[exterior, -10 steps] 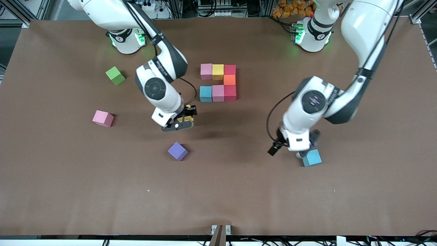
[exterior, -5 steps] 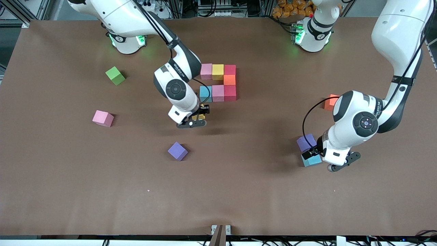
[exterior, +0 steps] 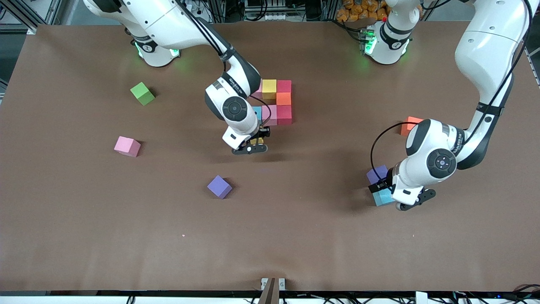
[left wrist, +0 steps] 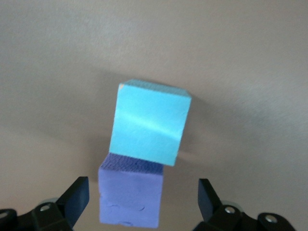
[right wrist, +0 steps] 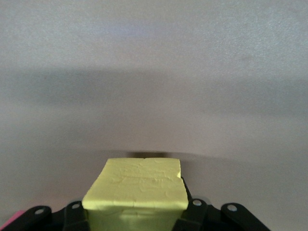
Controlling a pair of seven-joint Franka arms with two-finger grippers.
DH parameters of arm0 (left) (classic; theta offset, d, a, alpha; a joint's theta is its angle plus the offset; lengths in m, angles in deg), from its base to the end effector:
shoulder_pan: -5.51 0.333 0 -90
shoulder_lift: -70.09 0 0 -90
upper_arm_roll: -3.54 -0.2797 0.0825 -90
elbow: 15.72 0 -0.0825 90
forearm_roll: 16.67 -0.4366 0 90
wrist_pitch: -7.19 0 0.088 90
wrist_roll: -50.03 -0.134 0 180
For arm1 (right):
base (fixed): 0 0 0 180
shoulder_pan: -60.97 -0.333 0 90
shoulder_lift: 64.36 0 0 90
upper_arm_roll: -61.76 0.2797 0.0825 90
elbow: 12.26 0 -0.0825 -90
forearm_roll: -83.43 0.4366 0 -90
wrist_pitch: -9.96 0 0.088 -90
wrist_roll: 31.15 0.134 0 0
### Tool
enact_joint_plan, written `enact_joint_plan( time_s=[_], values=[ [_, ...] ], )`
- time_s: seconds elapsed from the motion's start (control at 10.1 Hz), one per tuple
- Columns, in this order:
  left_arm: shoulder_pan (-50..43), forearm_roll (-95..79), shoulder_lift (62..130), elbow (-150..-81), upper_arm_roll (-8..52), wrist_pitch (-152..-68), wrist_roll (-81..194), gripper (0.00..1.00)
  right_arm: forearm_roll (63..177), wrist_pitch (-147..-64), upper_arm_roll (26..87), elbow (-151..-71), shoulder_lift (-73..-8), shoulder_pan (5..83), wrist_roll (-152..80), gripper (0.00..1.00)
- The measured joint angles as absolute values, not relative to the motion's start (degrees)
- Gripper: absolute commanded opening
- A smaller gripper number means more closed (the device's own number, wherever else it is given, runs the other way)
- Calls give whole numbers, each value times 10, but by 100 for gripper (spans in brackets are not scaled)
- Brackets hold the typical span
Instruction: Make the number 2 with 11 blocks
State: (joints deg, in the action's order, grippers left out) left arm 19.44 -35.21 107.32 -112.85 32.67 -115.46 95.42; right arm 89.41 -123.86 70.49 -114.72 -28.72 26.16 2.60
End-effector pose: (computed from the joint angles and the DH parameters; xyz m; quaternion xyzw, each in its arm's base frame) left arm 0.6628 -0.1497 0.1575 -0.9778 -0.2013 0.0568 0.0085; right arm 0.4768 0.4601 0.1072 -0.9955 -0.0352 0.0779 0.0414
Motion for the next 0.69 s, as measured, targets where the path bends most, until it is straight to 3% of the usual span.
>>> enact_joint_plan(
  time_s=[0.69],
  values=[
    [195, -352, 1080, -1128, 323, -1121, 947, 100, 894, -1238, 705, -1151, -279, 254, 32, 33]
  ],
)
